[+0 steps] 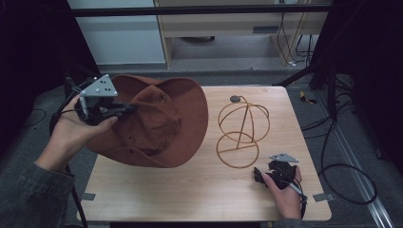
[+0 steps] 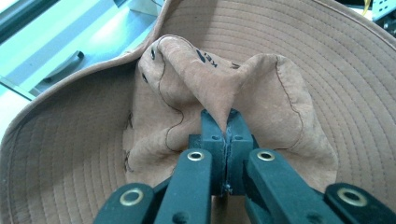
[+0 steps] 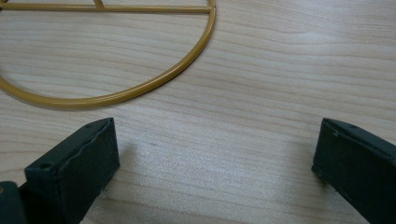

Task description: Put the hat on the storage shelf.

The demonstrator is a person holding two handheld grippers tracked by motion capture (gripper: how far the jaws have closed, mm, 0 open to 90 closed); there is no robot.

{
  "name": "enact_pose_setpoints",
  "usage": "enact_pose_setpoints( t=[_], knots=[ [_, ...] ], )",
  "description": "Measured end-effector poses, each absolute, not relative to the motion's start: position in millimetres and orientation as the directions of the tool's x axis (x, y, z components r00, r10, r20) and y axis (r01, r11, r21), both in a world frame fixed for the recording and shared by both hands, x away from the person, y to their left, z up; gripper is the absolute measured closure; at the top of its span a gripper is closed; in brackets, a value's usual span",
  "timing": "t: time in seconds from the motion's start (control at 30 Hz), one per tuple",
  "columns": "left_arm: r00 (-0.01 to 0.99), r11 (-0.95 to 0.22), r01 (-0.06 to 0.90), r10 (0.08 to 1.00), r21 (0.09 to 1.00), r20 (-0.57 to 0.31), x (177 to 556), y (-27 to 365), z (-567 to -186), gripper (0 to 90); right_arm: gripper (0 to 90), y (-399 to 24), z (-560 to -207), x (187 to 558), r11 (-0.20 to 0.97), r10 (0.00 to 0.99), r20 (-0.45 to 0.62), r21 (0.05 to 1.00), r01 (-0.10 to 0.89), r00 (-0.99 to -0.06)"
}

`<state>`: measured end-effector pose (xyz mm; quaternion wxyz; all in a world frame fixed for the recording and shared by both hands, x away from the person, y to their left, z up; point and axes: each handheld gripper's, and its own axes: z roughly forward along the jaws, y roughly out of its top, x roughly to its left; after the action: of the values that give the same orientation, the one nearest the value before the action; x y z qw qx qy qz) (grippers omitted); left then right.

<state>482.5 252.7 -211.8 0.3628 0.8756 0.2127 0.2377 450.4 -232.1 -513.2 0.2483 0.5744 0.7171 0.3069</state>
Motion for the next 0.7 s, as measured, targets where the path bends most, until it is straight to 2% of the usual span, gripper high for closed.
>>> enact_pose_setpoints(
  t=[0.7],
  knots=[
    [0.818,-0.677,0.140,0.490,0.722,0.301,491.1,209.5,-191.5,89.0,0.4,-232.2,-513.1,450.1,0.152,0.976,-0.002,0.723,0.674,-0.217]
  ],
)
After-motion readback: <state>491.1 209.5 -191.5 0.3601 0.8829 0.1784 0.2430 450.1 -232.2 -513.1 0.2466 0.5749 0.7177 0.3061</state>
